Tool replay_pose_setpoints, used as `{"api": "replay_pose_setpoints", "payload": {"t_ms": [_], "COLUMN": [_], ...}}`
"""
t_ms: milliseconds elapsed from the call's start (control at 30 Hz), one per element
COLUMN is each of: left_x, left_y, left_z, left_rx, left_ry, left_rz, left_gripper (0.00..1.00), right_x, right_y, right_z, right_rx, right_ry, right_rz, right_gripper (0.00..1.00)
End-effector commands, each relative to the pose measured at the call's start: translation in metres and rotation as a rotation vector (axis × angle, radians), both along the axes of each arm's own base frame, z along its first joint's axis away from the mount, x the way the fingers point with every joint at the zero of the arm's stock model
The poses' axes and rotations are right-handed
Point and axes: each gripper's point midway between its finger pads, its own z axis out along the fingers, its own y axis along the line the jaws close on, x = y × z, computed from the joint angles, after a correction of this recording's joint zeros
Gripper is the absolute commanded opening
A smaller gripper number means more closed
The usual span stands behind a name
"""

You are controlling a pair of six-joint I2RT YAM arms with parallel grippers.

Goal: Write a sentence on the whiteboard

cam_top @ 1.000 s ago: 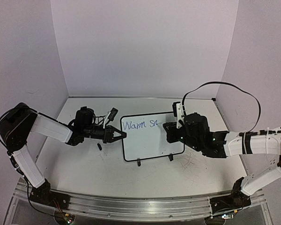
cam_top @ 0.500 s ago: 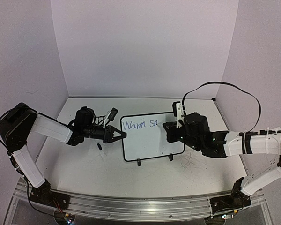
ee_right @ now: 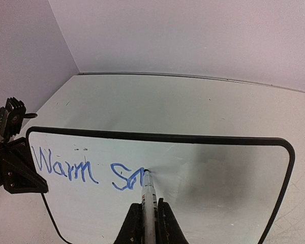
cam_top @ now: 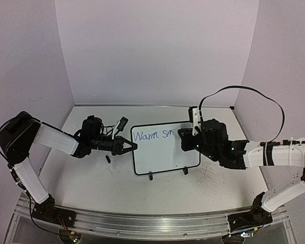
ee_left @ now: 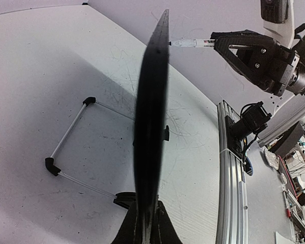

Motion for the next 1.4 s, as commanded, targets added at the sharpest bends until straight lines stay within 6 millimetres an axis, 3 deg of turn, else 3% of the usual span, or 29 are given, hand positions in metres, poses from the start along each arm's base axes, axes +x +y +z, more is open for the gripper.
{"api": "replay_pose_setpoints", "payload": {"t_ms": [0, 900, 1033, 1267, 1367], "left_x": [0.01, 0.011, 0.011, 0.012, 0.011], "left_y": [-0.002, -0.002, -0.001, -0.002, -0.001], "left_z": [0.006, 0.006, 0.005, 0.005, 0.006], "left_rx": [0.007, 0.008, 0.01, 0.01, 0.009], "left_ry": [-0.034, -0.035, -0.033, -0.033, -0.037], "left_rz": [0.027, 0.032, 0.032, 0.033, 0.033], "left_gripper": [0.0, 0.0, 0.0, 0.0, 0.0], "right_x": [0.01, -0.01, -0.01, -0.01, -0.008], "right_y": [-0.006, -0.016, -0.016, -0.008, -0.013], "right_z": [0.017, -0.032, -0.023, 0.028, 0.033], "right_rx": [0.02, -0.016, -0.005, 0.111, 0.112], "right_ry": [-0.036, 0.091, 0.073, -0.017, -0.034], "right_rz": [-0.053, -0.021, -0.019, 0.02, 0.005], "right_gripper": [0.0, 0.0, 0.0, 0.0, 0.0]}}
